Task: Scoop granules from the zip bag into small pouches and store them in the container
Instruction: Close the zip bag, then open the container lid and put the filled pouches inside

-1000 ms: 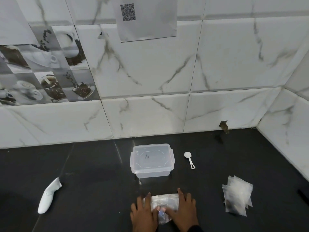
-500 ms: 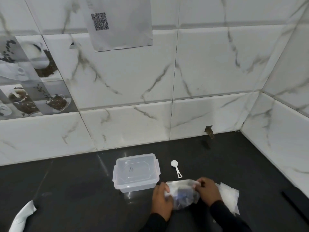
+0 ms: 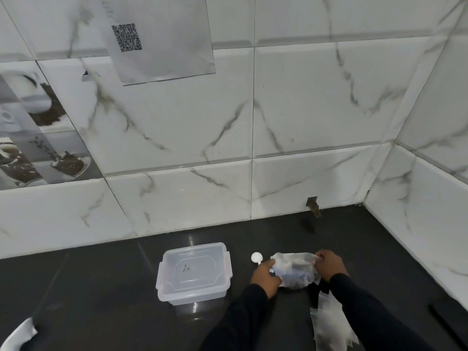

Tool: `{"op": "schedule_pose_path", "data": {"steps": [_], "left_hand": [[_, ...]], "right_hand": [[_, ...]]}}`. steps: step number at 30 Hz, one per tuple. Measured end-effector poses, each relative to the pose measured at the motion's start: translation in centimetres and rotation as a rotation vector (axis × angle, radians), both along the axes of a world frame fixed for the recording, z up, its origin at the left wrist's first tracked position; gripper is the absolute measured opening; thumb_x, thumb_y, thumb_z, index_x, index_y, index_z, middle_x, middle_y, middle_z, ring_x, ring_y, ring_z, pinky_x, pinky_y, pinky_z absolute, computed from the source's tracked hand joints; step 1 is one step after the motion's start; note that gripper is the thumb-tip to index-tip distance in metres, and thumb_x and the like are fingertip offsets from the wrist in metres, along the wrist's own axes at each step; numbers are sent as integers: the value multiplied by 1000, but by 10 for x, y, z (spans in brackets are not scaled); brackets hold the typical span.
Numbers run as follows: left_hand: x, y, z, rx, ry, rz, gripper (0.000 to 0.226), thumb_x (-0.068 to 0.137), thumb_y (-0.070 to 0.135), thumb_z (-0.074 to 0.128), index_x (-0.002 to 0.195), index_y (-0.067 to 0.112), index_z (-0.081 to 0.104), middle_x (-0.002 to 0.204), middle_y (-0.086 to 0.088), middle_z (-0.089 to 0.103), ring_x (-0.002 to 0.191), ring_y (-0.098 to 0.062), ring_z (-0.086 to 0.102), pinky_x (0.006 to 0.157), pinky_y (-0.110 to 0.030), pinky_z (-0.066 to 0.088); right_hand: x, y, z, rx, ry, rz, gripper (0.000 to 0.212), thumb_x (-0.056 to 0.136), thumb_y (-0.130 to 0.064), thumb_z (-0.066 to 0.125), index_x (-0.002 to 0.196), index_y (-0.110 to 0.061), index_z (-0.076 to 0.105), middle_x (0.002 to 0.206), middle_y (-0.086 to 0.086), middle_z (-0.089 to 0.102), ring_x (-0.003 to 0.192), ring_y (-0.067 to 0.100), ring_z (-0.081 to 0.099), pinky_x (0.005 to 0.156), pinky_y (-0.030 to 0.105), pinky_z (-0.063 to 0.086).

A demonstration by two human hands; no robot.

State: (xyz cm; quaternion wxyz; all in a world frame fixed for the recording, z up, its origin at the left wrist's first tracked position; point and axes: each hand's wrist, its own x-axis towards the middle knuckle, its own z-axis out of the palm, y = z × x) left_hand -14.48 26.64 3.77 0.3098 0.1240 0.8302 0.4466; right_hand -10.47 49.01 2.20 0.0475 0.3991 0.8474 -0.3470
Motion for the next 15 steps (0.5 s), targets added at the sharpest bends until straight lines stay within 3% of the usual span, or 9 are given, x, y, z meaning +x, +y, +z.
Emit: {"op": "schedule_pose_path", "data": {"steps": [3,5,8,11,13,15], "left_hand": [[6,-13,12,1,114,-36,56,91,10,55,145,22,46,143,-2,49,131,-17,50,106,-16,33],[7,-34,23,16,286,44,47,91,10,55,136,21,55,131,0,54,121,-14,54,105,-18,38],[-2,-86,38,129,537,339,27,89,7,57,111,19,66,108,5,61,98,-11,63,92,-28,52],[-25,-153,43,-27,707,684,22,88,4,60,107,12,65,108,-3,58,96,-25,61,89,-38,53],[-42,-191,43,-216,660,803,32,86,9,65,118,10,63,121,-13,53,108,-35,54,95,-44,48],[-52,-221,39,-353,433,823,43,90,19,65,131,10,56,132,-18,50,119,-39,49,99,-49,45]], "right_hand": [[0,-13,4,209,-79,26,39,89,-10,53,126,-21,57,134,12,51,118,34,51,100,49,47],[-4,-36,19,303,26,47,47,90,-9,55,135,-21,51,136,11,44,121,34,47,100,49,44],[-16,-83,31,136,284,155,27,93,-10,60,119,-14,64,119,9,61,105,22,58,97,34,47],[-28,-140,35,-173,395,205,10,89,-20,69,96,-14,70,92,5,72,82,20,69,85,41,58],[-36,-175,33,-322,362,232,17,89,-28,71,100,-16,68,90,4,72,78,20,71,78,37,60],[-46,-204,29,-375,337,233,20,89,-31,71,102,-17,65,91,3,71,82,21,70,81,37,59]]}}
